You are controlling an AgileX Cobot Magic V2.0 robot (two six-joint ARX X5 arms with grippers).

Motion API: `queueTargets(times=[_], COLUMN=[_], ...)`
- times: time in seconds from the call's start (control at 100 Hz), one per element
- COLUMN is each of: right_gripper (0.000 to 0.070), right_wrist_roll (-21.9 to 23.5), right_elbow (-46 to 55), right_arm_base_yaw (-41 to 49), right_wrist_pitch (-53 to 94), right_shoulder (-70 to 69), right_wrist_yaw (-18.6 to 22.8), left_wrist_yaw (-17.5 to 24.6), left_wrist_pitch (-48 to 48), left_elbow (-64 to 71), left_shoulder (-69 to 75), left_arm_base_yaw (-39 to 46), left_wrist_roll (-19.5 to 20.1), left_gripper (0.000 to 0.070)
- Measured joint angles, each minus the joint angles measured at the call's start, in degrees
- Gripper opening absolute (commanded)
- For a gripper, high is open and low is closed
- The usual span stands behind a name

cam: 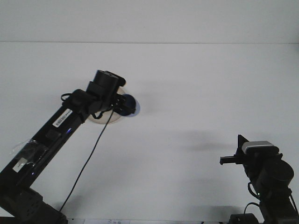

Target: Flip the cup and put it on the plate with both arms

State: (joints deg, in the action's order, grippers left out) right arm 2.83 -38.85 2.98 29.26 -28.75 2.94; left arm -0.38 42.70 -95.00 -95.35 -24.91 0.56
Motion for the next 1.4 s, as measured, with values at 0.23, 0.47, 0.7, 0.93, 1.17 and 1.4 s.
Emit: queueTargets(times=[0.23,0.47,0.7,0.93,1.17,1.4], right_gripper=[0.0000,0.0000,0.0000,0.0000,0.0000,0.0000], right_wrist_roll=[0.00,0.00,0.00,0.00,0.00,0.00], right_elbow=[0.00,0.00,0.00,0.00,0.00,0.00], right_arm_base_yaw=[0.00,0.00,0.00,0.00,0.00,0.00], right_wrist_pitch=[0.00,0.00,0.31,1.31,1.31,1.31], right_shoulder=[0.00,0.00,0.02,0.00,0.00,0.00], right_wrist_yaw=[0.00,0.00,0.00,0.00,0.00,0.00], left_wrist_yaw=[-0.81,-0.79,-0.74,-0.74,-0.74,-0.74], left_wrist_pitch=[-1.79,-1.99,-3.37,-3.39,-2.95,-2.80], left_elbow=[-0.04,0.04,0.04,0.04,-0.74,-0.98], left_shoulder=[-5.27,-11.26,-13.31,-13.38,-13.33,-9.18], left_arm_base_yaw=[12.04,14.69,14.78,14.78,14.75,14.88], left_wrist_roll=[0.00,0.00,0.00,-0.02,-0.28,-1.49], left_gripper=[0.0010,0.0012,0.0019,0.0482,0.0700,0.0700])
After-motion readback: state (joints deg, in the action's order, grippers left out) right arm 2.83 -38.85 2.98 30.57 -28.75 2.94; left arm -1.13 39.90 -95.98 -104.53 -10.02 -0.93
